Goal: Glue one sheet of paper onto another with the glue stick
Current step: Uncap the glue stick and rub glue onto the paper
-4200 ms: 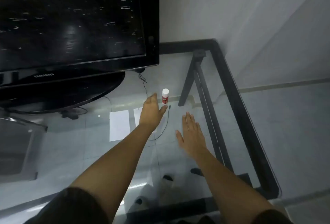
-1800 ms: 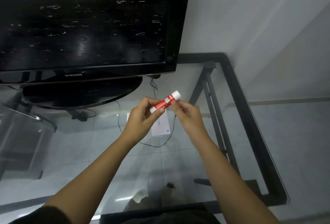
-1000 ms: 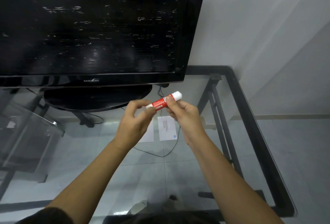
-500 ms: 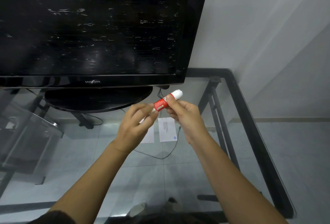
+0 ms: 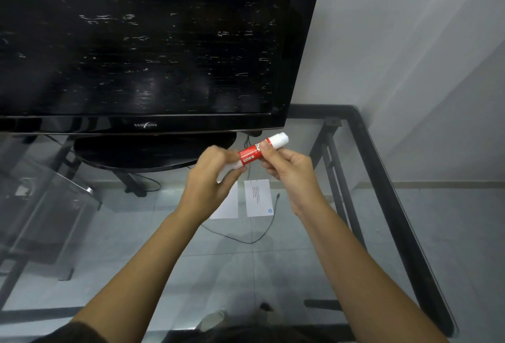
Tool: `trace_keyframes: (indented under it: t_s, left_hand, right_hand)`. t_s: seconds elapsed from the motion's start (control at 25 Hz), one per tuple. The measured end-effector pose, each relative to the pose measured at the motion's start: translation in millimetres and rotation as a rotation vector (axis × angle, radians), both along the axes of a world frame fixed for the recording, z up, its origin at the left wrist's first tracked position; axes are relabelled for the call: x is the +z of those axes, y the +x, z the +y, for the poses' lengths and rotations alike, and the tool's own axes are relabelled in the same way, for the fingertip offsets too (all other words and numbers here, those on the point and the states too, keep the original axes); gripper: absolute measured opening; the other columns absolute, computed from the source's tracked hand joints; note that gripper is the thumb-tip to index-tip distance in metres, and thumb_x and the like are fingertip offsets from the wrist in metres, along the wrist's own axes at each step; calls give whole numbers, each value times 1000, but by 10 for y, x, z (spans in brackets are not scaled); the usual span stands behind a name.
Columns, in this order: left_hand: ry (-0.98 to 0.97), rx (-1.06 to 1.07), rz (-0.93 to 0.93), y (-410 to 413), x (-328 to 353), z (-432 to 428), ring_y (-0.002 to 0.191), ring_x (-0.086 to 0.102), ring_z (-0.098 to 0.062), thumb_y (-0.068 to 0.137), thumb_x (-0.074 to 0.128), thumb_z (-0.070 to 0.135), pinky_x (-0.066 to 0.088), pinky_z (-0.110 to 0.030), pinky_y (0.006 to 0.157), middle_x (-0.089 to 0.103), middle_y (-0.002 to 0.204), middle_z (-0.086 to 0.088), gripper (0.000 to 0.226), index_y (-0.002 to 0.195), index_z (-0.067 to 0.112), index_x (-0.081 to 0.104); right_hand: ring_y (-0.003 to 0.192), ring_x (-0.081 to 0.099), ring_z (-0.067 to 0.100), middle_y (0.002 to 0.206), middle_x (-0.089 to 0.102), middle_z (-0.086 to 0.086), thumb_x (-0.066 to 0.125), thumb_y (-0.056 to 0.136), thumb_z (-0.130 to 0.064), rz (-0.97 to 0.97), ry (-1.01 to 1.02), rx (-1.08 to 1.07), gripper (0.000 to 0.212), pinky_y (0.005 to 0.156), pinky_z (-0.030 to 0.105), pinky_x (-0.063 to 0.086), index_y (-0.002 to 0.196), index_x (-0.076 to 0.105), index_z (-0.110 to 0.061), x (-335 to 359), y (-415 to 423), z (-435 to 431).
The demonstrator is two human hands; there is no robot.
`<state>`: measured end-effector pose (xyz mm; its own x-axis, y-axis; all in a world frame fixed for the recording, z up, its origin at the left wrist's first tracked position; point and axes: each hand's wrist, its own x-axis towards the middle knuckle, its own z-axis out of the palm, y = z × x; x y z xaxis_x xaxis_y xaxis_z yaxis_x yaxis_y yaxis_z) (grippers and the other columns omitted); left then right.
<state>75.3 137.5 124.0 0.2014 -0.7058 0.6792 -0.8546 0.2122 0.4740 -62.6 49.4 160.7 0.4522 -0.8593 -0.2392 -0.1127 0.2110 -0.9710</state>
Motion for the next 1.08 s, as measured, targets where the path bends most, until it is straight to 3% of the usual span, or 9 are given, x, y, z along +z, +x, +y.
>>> trace_keyframes:
  t_s: [0.08, 0.12, 0.28, 0.36, 0.44, 0.6, 0.76, 0.88, 1.08]
  left_hand:
    - [-148, 63, -427, 66, -51, -10, 92, 52, -23, 76, 72, 10, 48, -26, 77, 64, 98, -19, 33, 101, 6, 49]
    - [-135, 71, -361, 52, -64, -13, 95, 51, -22, 76, 73, 13, 48, -24, 80, 60, 103, -18, 37, 103, 7, 48]
    - [229, -153, 928, -132, 85, 20, 88, 65, -12, 82, 60, 45, 52, -21, 75, 61, 104, 1, 36, 111, 27, 50]
    - [238, -231, 1224, -111, 10, -17, 82, 68, -15, 81, 60, 45, 53, -22, 73, 69, 93, 4, 34, 107, 23, 59]
    - [211, -200, 1149, -115, 55, -24, 82, 68, -11, 77, 65, 36, 53, -20, 72, 71, 86, 9, 25, 98, 22, 64]
    - [126, 58, 297, -62, -50, -9, 90, 59, -4, 78, 72, 18, 49, -11, 73, 61, 99, 8, 26, 101, 14, 61]
    - [212, -76, 896, -113, -30, -50, 92, 65, -11, 76, 72, 25, 54, -21, 78, 65, 102, 5, 37, 109, 28, 55]
    - [129, -46, 1167, -87, -97, -88, 91, 68, -15, 75, 69, 26, 53, -21, 77, 70, 95, 2, 30, 103, 18, 63]
    - [99, 30, 1293, 31, -195, -66, 91, 68, -15, 75, 68, 26, 53, -22, 79, 69, 96, -4, 35, 107, 13, 61]
  right_hand:
    - [86, 64, 10, 91, 71, -1, 65, 78, -45, -3, 6, 18, 42, 86, 27, 50, 106, 68, -14, -1, 11, 17]
    - [85, 64, 9, 90, 71, -2, 65, 77, -45, -15, 6, 24, 42, 85, 26, 51, 105, 68, -14, -1, 10, 18]
    - [82, 65, 5, 89, 72, -3, 66, 78, -42, -35, -22, 16, 38, 76, 17, 50, 104, 69, -15, 4, -30, -36]
    - [82, 65, 5, 89, 72, -5, 66, 77, -43, -18, -33, 32, 29, 79, 19, 50, 97, 69, -22, -10, -24, -53]
    - [82, 66, 5, 87, 71, -7, 67, 77, -44, 4, -37, 38, 28, 81, 20, 50, 96, 69, -24, -32, 3, -66]
    - [85, 64, 10, 91, 71, 0, 66, 77, -45, 37, -1, 33, 42, 86, 27, 50, 106, 68, -13, -89, 33, -99]
    - [94, 64, 9, 99, 71, -2, 66, 77, -46, 1, 2, 92, 43, 93, 31, 49, 109, 66, -17, -136, 53, -146]
    - [116, 51, 4, 130, 55, -9, 57, 74, -58, 18, -110, 212, 68, 98, 24, 36, 132, 46, -25, -301, 122, -240]
    - [143, -2, 19, 157, -6, 3, 30, 95, -48, 646, -518, 504, 69, 113, 37, 7, 146, -6, -16, -1128, 111, -466]
